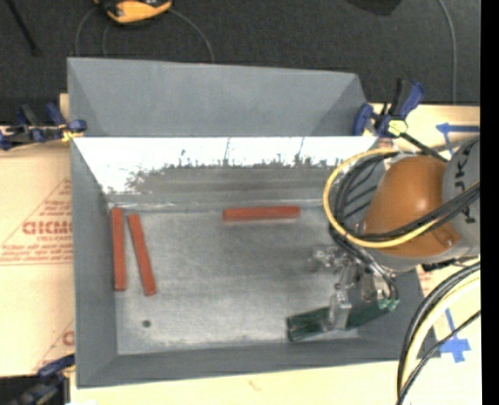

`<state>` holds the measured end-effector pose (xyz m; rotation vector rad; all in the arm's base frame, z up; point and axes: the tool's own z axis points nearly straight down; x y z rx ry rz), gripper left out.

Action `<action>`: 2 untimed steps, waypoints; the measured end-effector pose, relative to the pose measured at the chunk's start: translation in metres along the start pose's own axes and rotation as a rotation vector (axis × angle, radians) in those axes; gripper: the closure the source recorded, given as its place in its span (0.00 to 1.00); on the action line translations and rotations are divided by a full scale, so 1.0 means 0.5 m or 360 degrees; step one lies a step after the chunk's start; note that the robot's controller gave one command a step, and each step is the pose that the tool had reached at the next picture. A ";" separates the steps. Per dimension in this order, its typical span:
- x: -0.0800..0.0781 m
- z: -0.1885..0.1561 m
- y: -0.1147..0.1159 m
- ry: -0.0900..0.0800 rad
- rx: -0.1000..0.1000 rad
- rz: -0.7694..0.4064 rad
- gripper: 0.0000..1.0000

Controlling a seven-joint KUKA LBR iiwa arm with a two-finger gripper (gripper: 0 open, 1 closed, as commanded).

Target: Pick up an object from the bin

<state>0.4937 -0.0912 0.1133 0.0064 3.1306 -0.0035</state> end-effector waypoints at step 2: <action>0.029 0.084 0.084 0.0011 -0.0002 -0.0045 1.00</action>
Offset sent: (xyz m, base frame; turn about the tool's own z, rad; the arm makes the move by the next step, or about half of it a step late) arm 0.0000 0.0000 0.0000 0.0000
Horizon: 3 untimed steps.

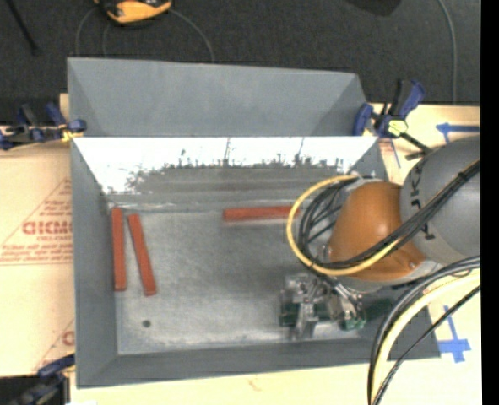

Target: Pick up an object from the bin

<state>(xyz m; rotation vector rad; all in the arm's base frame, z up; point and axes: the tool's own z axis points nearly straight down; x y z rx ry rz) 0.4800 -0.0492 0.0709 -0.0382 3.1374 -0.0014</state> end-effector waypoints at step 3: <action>-0.050 -0.344 -0.027 0.0002 0.0001 -0.0057 1.00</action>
Offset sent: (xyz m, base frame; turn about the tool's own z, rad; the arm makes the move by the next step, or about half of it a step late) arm 0.0000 0.0000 0.0000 0.0000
